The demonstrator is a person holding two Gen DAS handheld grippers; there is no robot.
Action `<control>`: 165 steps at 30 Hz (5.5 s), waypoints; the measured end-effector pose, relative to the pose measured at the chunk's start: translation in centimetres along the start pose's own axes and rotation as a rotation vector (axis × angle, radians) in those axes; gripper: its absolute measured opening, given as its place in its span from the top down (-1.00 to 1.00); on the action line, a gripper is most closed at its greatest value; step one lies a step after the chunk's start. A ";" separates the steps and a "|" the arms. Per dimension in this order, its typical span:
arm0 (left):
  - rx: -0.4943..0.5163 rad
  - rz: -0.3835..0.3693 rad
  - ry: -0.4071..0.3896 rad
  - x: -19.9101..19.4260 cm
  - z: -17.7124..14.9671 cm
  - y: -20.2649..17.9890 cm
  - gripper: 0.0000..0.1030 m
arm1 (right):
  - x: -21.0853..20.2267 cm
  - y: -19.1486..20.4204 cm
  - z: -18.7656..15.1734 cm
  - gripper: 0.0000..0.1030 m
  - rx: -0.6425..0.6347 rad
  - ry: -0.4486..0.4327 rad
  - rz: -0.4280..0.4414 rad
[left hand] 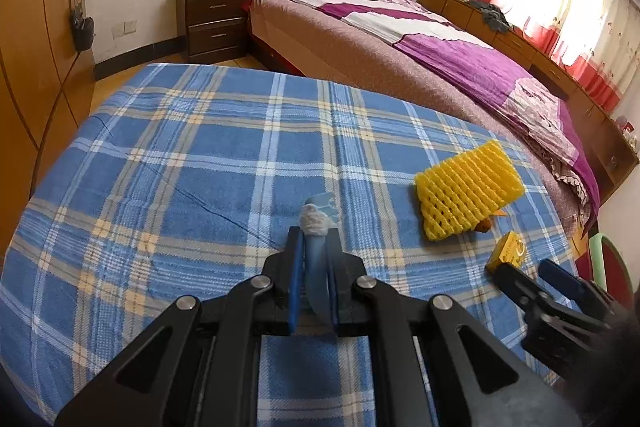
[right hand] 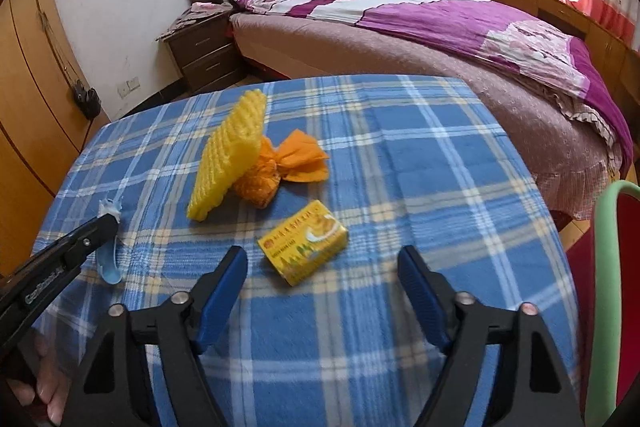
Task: Collect trash
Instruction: 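Grasp the yellow soap box with the right tool, then carry the blue piece and yellow soap box over the red bucket with both tools, then open both tools to drop the soap box and blue piece into the bucket, then move both open tools back over the table toward the yellow and orange nets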
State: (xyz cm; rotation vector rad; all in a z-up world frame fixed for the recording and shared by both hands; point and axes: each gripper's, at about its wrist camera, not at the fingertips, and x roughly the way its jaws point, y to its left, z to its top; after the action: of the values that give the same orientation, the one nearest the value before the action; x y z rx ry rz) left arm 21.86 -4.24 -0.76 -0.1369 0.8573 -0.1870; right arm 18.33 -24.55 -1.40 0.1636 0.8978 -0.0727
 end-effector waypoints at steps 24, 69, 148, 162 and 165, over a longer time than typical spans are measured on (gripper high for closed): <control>-0.003 -0.033 -0.024 -0.9 0.2 -0.4 0.80 | -3.7 -1.2 -1.5 0.33 0.025 -0.071 0.047; 0.136 -0.325 -0.044 -13.9 -4.1 -13.6 0.80 | -22.3 -15.6 -11.3 0.33 0.296 -0.306 0.010; 0.286 -0.341 0.068 -8.2 -6.4 -22.3 0.38 | -20.2 -23.7 -12.4 -0.26 0.466 -0.278 -0.048; 0.201 -0.268 -0.004 -9.3 -3.5 -16.4 0.38 | -20.1 -19.1 -7.8 -0.45 0.379 -0.284 -0.004; 0.187 -0.249 -0.017 -9.4 -2.8 -15.1 0.38 | -20.0 -17.9 -6.7 -0.46 0.356 -0.289 0.005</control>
State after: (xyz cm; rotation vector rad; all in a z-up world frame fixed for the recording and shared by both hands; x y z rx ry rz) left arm 12.07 -17.05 7.27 -0.0695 0.7998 -0.4969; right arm -1.56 -41.11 8.18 0.4748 0.5897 -0.2455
